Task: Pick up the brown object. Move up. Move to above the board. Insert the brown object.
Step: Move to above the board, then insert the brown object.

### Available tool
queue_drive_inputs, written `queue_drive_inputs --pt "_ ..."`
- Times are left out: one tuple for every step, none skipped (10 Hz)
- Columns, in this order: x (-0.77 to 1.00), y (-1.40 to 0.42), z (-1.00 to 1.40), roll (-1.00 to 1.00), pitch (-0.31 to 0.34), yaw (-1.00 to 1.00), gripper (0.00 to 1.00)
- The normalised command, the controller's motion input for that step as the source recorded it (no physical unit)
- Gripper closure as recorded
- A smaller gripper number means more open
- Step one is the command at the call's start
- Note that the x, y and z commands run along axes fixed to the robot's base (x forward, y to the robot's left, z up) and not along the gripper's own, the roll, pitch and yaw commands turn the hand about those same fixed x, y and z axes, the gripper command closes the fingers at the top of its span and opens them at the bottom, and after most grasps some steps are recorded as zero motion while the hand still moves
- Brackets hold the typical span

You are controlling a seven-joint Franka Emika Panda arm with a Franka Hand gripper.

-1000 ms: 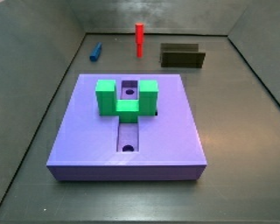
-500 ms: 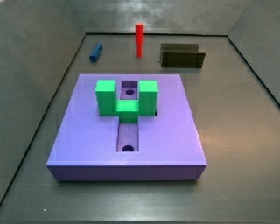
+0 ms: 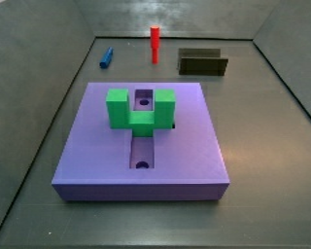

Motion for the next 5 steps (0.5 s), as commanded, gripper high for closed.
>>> queue_drive_inputs --pt "0.14 -0.39 0.07 0.01 0.153 0.01 1.00" --pt "0.07 -0.20 0.04 0.01 0.098 0.01 1.00" --pt "0.00 0.03 0.00 -0.04 0.000 0.00 1.00" --pt "0.05 -0.10 -0.12 0.03 0.000 -0.34 1.00" --pt "-0.07 -0.20 -0.24 -0.06 -0.226 -0.70 1.00"
